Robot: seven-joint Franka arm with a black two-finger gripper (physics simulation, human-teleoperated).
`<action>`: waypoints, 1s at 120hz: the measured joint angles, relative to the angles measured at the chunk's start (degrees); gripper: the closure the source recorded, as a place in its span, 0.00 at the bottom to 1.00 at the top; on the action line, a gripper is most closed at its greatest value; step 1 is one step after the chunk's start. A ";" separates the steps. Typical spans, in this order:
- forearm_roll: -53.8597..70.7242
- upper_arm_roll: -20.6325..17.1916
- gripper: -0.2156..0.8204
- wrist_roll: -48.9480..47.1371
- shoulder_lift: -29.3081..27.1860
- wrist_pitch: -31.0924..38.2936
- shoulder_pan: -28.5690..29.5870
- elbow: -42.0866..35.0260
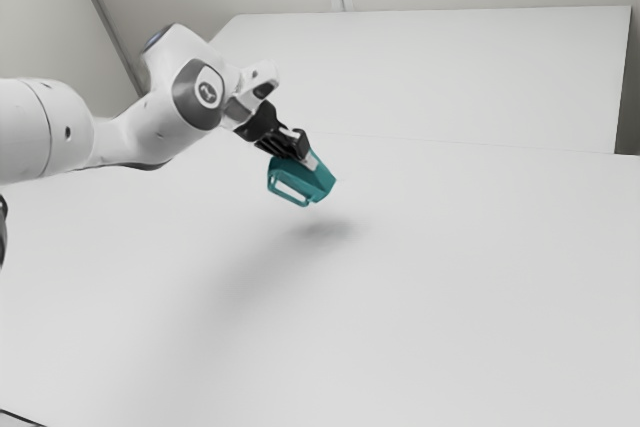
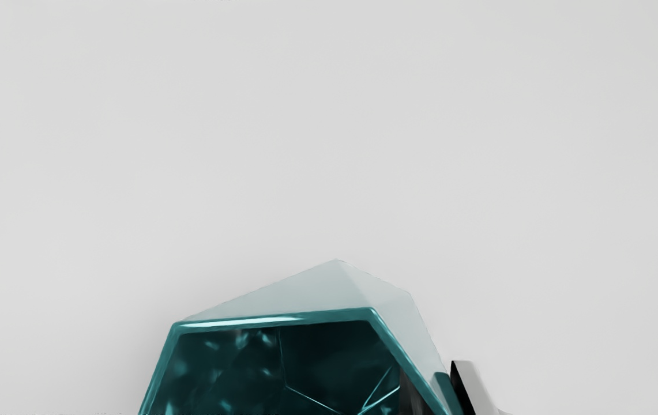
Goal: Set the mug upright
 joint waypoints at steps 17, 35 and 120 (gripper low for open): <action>13.88 -0.67 0.96 -7.99 1.29 -2.81 -0.17 2.43; 24.80 -1.69 0.96 -16.97 3.96 -4.52 -0.95 3.15; 36.19 -1.78 0.96 -43.51 10.79 -10.67 -2.01 7.58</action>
